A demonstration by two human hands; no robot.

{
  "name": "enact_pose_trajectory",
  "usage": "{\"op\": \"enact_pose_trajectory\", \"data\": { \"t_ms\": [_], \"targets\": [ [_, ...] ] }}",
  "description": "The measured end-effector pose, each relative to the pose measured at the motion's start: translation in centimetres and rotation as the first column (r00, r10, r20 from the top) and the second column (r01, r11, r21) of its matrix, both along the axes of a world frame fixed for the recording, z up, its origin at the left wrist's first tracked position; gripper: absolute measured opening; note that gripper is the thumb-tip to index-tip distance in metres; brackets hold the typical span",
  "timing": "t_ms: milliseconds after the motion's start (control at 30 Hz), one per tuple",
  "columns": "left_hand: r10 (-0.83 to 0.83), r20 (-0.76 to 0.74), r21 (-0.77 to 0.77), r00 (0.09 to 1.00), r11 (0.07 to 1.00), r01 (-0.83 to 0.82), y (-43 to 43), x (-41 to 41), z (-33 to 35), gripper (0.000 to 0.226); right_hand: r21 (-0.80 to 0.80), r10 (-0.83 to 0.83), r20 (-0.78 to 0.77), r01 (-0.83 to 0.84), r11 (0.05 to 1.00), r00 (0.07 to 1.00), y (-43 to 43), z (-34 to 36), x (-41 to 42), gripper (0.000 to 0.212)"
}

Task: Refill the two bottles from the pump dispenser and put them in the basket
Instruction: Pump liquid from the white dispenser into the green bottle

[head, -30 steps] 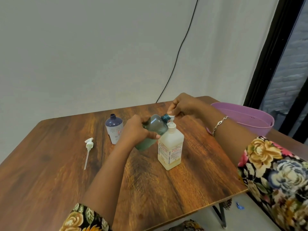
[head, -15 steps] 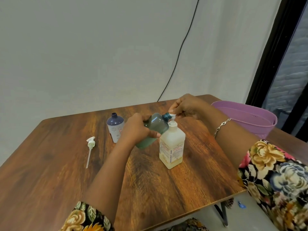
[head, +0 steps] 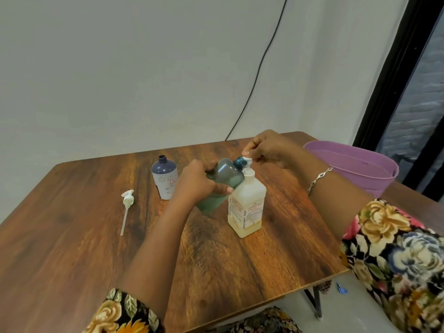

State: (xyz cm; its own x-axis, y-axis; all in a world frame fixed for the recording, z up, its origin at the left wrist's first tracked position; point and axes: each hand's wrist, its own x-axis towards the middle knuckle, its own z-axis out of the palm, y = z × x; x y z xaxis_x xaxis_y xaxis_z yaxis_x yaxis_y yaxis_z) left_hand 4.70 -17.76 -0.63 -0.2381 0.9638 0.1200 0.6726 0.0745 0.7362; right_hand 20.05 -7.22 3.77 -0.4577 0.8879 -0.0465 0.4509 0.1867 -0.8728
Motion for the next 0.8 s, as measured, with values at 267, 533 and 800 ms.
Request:
{"op": "enact_pose_trajectory", "data": {
  "t_ms": [267,533,800],
  "targets": [
    [0.013,-0.009,-0.004,1.000,1.000,-0.013,0.3,-0.1,-0.7,0.082,-0.023,0.039,0.112,-0.036,0.999,0.993,0.0,0.1,-0.2,0.015],
    [0.006,0.047,0.019,0.999,1.000,-0.007,-0.2,0.3,-0.5,0.081,0.035,0.014,0.103,-0.018,0.999,0.995,-0.4,0.6,-0.2,0.015],
    [0.007,0.011,0.009,1.000,1.000,-0.007,0.0,0.0,-0.2,0.079,0.015,0.016,0.150,-0.018,1.000,0.989,-0.3,0.9,-0.8,0.015]
  ]
}}
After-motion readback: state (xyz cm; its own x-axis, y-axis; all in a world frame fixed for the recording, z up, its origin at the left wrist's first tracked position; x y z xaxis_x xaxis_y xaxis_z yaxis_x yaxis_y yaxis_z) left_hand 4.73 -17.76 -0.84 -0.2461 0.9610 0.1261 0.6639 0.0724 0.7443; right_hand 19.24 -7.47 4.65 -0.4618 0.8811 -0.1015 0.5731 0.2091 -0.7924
